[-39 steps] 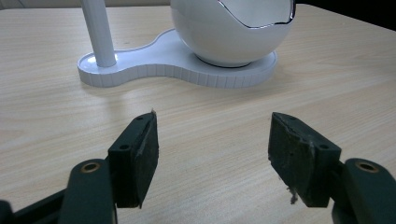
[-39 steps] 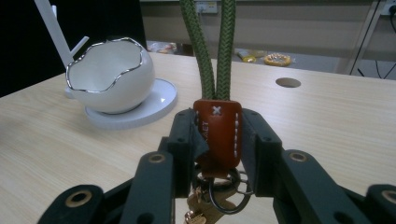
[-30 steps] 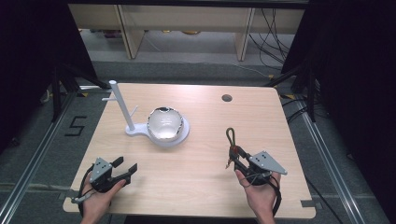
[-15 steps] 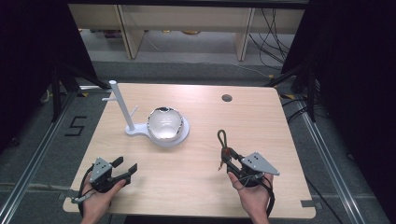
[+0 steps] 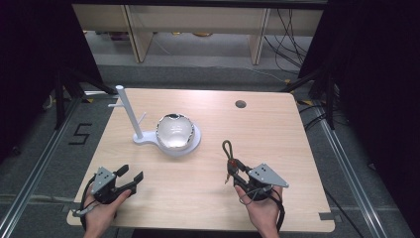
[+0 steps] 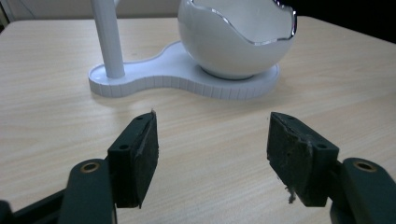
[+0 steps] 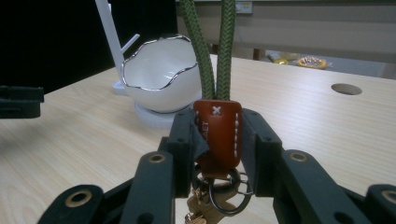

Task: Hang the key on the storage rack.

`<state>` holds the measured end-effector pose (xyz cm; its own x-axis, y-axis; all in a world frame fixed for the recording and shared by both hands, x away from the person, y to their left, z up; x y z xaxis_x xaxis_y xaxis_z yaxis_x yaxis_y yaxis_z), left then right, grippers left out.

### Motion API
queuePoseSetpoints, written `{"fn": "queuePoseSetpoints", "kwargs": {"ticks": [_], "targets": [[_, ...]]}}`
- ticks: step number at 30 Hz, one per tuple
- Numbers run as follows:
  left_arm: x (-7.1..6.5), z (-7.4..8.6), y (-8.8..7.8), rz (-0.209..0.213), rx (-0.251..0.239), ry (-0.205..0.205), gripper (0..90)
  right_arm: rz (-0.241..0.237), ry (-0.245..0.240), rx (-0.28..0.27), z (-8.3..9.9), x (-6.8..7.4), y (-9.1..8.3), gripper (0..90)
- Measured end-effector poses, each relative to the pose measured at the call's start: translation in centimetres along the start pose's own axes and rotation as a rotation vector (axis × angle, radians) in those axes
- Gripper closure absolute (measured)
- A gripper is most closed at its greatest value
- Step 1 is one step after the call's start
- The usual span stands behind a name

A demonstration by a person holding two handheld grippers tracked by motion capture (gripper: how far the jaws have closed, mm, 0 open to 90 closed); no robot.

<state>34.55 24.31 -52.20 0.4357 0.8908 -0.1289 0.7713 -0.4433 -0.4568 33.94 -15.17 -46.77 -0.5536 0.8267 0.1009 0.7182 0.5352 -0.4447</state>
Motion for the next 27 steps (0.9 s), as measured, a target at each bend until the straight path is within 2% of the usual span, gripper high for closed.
{"fn": "queuePoseSetpoints", "kwargs": {"ticks": [1,2,4,6,8,10,11,12,13,14,15,17,19,20,21,22,23,25,26,27], "targets": [[0.0,0.0,0.0,0.000,0.000,0.000,33.8,-0.004,-0.005,-0.003,0.0,0.1,0.1,68.3],[-0.1,-0.2,0.0,0.020,-0.022,0.009,34.0,-0.007,-0.010,-0.004,-0.1,0.2,0.2,68.3],[-0.7,-0.8,-0.3,0.043,-0.019,0.001,34.2,-0.009,-0.011,-0.004,-0.1,0.3,0.2,68.3],[-1.2,-1.3,-0.3,0.077,-0.040,0.007,34.7,-0.013,-0.009,-0.002,-0.1,0.7,0.4,68.3],[-1.5,-1.5,-0.5,0.087,-0.038,0.012,36.0,-0.018,-0.031,-0.015,-0.3,0.9,0.6,68.3],[-2.3,-2.2,-0.6,0.122,-0.045,0.030,36.5,-0.029,-0.032,-0.009,-0.3,1.1,0.7,68.3],[-2.9,-2.8,-0.5,0.167,-0.073,0.061,37.3,-0.028,-0.043,-0.013,-0.5,1.4,0.9,68.4],[-3.2,-3.2,-0.4,0.183,-0.079,0.080,37.6,-0.039,-0.046,-0.012,-0.5,1.6,1.0,68.3],[-3.6,-3.5,-0.5,0.199,-0.084,0.085,38.0,-0.024,-0.038,-0.016,-0.6,1.7,1.0,68.3],[-4.0,-3.8,-0.6,0.195,-0.071,0.090,38.3,-0.037,-0.055,-0.031,-0.7,1.8,1.2,68.4],[-4.0,-3.8,-0.6,0.195,-0.071,0.090,38.8,-0.037,-0.055,-0.031,-0.7,1.8,1.2,68.4],[-5.2,-4.7,-0.6,0.234,-0.081,0.076,39.4,-0.045,-0.061,-0.032,-0.9,2.2,1.4,68.3],[-6.0,-5.5,-0.6,0.255,-0.080,0.078,40.3,-0.040,-0.065,-0.026,-0.9,2.5,1.4,68.3],[-6.0,-5.5,-0.6,0.255,-0.080,0.078,40.7,-0.060,-0.066,-0.025,-1.0,2.7,1.4,68.3],[-6.4,-5.9,-0.6,0.260,-0.078,0.081,41.1,-0.053,-0.068,-0.030,-1.0,2.8,1.5,68.3],[-7.2,-6.5,-0.4,0.280,-0.077,0.087,41.3,-0.065,-0.068,-0.031,-1.0,3.0,1.6,68.3],[-7.2,-6.5,-0.4,0.280,-0.077,0.087,41.5,-0.054,-0.074,-0.024,-1.0,3.0,1.5,68.4],[-8.6,-7.5,-0.1,0.336,-0.082,0.082,42.5,-0.056,-0.078,-0.029,-1.0,3.4,1.6,68.3],[-8.6,-7.5,-0.1,0.336,-0.082,0.082,43.0,-0.056,-0.078,-0.029,-1.0,3.4,1.6,68.3],[-9.5,-8.1,0.2,0.370,-0.086,0.078,43.4,-0.058,-0.096,-0.036,-1.0,3.6,1.6,68.4]]}}
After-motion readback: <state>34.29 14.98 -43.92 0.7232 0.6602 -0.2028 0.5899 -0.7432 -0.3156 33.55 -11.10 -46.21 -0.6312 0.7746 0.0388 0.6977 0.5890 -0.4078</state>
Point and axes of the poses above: each handheld gripper's, and its own axes: y roughly forward along the jaws, z roughly out of its underside, x roughly to its left, the point moved 3 cm from there along y, roughly forward along the jaws, and after that the axes turned 10 degrees about x, right-handed, at the moved point
